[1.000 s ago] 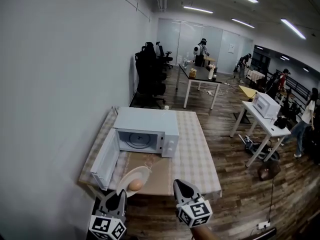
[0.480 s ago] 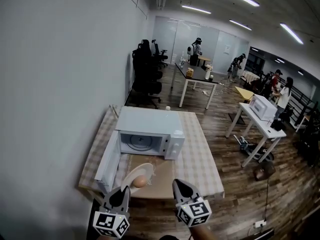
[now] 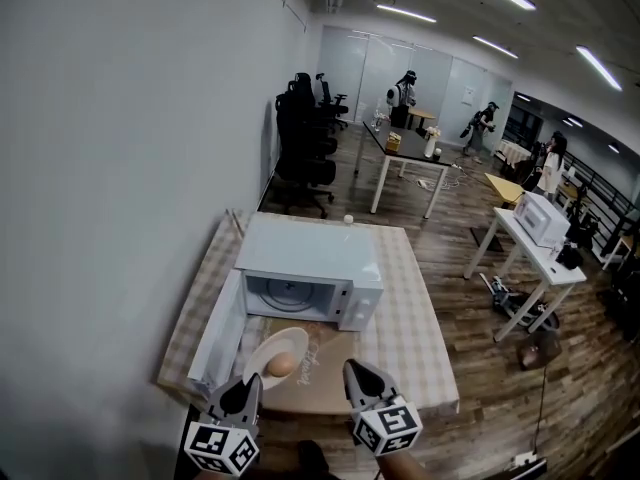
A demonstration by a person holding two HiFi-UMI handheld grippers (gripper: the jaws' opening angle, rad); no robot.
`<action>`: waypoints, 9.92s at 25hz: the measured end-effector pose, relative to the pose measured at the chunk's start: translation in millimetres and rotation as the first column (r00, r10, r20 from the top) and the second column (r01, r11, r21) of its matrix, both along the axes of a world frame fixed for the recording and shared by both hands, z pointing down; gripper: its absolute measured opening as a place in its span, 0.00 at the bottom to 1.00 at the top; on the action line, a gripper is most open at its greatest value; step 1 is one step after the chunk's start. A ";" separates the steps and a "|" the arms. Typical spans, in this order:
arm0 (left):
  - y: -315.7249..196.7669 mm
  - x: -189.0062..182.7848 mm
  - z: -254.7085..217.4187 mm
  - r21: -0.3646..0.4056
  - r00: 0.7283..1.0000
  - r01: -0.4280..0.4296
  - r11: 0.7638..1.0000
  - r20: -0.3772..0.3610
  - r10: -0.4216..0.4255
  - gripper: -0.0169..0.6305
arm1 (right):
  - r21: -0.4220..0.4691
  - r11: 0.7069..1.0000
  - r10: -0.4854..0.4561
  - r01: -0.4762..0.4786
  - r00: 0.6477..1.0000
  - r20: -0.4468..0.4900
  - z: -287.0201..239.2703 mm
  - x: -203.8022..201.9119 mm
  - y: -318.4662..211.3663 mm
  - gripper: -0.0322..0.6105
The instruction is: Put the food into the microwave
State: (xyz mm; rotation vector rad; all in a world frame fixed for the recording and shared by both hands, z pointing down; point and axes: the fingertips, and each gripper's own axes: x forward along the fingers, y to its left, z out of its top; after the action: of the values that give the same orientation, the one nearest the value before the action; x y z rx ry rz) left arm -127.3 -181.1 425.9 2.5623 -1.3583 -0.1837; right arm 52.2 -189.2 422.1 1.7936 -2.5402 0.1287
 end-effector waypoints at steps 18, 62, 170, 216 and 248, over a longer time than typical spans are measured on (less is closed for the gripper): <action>-107.7 38.7 36.8 -0.109 0.998 0.059 0.992 0.024 -0.057 0.05 | -0.009 0.998 -0.059 0.059 0.998 0.014 11.7 37.0 -115.3 0.06; -270.4 73.7 245.6 -0.601 0.910 0.079 0.796 -0.282 -0.303 0.05 | -0.170 0.975 -0.136 0.140 0.990 0.036 77.1 59.6 -187.7 0.06; -342.5 91.6 292.8 -0.801 0.747 0.050 0.597 -0.366 -0.554 0.11 | -0.259 0.943 -0.211 0.210 0.977 0.025 112.6 62.8 -190.2 0.06; -123.6 85.7 77.6 -0.266 0.975 -0.108 0.958 -0.218 0.049 0.04 | -0.134 0.979 -0.150 0.156 0.987 0.048 46.2 10.7 -81.8 0.06; 20.7 -18.1 7.9 0.081 0.979 -0.025 0.996 0.205 0.008 0.04 | -0.064 0.997 -0.041 0.045 0.998 0.054 13.3 -20.9 28.6 0.06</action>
State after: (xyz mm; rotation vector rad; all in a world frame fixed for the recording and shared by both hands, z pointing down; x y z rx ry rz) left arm -145.5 -160.4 433.9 2.7246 -1.4267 0.0290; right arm 31.4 -160.6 435.4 1.7342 -2.5759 0.2587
